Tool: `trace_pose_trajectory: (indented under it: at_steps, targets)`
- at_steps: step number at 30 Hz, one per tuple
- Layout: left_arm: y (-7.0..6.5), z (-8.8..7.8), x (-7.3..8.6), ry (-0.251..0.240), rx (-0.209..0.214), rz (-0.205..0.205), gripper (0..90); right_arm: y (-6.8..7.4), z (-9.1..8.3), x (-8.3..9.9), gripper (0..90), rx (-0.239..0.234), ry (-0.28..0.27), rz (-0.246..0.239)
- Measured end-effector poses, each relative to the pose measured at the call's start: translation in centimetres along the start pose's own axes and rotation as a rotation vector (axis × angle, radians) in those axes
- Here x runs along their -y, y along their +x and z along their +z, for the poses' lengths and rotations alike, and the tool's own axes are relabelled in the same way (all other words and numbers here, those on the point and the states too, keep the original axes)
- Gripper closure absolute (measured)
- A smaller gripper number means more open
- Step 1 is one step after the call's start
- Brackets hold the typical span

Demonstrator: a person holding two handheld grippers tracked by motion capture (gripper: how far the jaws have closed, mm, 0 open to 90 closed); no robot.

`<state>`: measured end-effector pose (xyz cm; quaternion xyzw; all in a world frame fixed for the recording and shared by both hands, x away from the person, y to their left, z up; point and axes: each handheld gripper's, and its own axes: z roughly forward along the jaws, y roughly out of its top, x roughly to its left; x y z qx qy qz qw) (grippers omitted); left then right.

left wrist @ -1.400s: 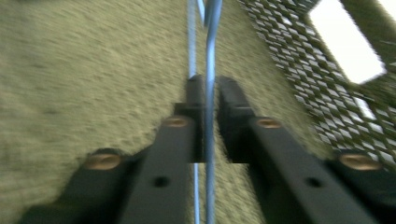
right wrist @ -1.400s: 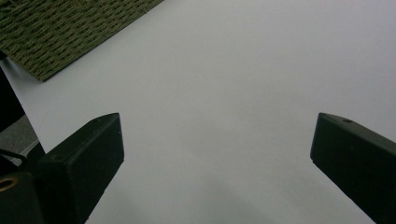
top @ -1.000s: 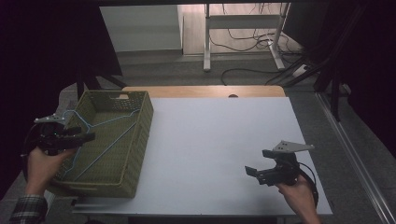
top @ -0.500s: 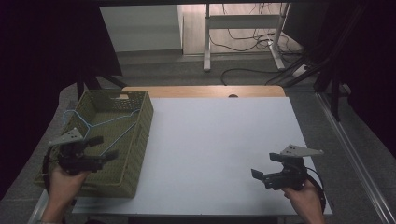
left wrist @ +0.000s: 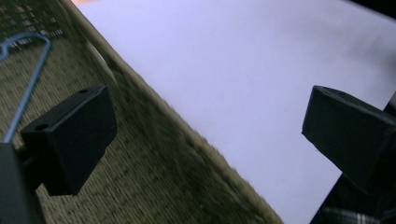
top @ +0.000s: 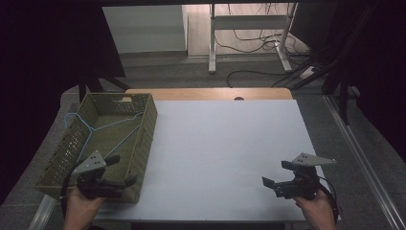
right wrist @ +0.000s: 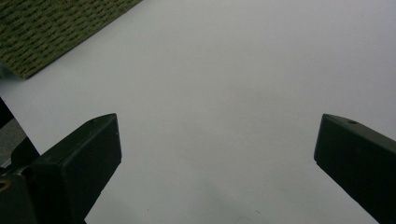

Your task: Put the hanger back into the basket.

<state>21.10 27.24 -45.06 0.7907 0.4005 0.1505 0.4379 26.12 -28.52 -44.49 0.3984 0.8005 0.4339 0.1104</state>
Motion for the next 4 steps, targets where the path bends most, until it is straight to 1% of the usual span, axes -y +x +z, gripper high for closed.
trace_pose_trajectory:
  at_steps: [2,4]
  targets:
    - [0.06,0.09,0.04,0.01,-0.003,0.0,2.7,0.01,0.13,0.05,0.2,-0.002,0.007,-0.001]
    - [0.48,0.0,0.02,-0.002,0.007,-0.024,2.1,0.05,0.23,0.05,0.2,0.0,0.009,-0.01]
